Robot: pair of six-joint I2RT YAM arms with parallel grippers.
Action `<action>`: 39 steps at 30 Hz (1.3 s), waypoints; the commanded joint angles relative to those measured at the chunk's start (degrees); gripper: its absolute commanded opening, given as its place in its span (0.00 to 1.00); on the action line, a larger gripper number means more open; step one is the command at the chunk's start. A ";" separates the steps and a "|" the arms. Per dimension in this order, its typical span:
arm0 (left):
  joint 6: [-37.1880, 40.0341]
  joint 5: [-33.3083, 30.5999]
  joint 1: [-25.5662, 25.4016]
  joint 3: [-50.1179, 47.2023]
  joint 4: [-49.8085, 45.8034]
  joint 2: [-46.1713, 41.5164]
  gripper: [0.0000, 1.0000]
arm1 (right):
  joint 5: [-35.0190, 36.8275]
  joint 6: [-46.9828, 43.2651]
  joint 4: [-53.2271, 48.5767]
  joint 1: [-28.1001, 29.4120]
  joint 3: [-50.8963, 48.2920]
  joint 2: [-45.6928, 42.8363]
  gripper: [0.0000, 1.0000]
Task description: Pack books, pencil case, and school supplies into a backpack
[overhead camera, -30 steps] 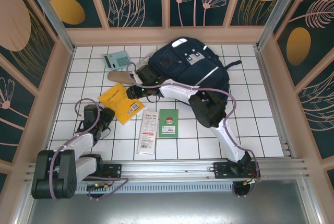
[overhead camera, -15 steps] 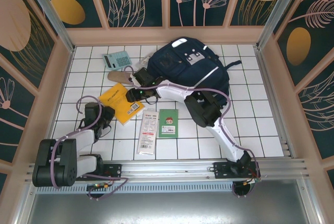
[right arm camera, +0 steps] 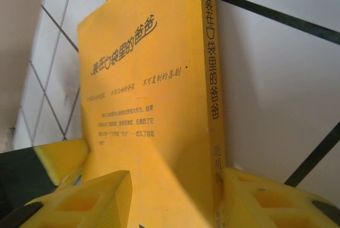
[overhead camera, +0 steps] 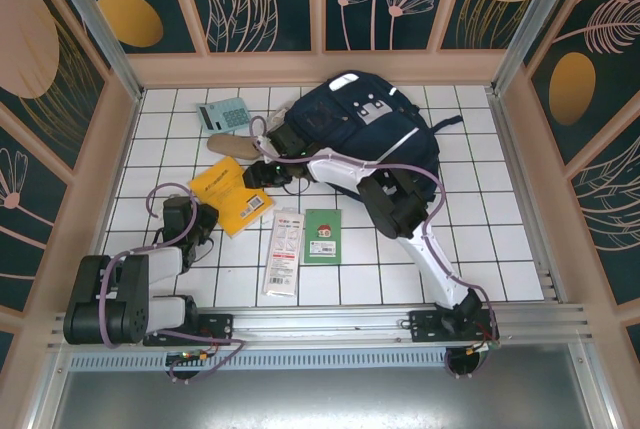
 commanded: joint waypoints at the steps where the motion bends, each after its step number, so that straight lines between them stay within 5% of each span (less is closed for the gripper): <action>1: -0.30 4.15 -1.04 -1.97 -5.86 2.51 0.16 | -14.82 3.49 6.50 3.91 -0.14 -3.94 0.47; 27: 0.62 2.27 -1.04 -1.22 -8.29 0.60 0.18 | -23.43 0.61 2.36 3.16 -0.75 -3.15 0.33; 39: 0.63 2.18 -1.04 -1.23 -8.49 0.60 0.18 | -20.68 -1.59 -3.37 3.37 1.48 -0.10 0.33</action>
